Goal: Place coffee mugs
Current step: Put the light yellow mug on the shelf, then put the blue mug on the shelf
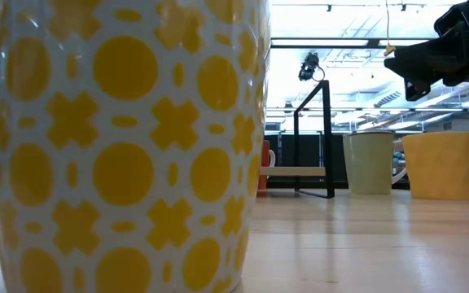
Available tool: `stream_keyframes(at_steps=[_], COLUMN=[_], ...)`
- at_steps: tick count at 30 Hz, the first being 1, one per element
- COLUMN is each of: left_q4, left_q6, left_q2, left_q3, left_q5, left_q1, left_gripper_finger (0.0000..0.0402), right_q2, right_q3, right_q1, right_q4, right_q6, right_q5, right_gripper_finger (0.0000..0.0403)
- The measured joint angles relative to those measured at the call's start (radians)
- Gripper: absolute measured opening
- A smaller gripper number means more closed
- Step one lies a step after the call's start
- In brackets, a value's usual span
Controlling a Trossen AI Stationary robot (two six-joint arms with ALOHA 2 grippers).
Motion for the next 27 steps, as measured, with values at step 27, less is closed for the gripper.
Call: stream_keyframes(at_steps=[27], left_q4=[0.041], left_q6=[0.001], left_q2=[0.0], left_q3=[0.0], left_q5=[-0.012], left_q1=[-0.041], left_gripper_finger=[0.0154], right_q2=[0.0], right_q3=[0.0], right_q1=[0.0], right_q4=[0.0], right_q6=[0.0], right_q5=[0.0], right_gripper_finger=[0.0125])
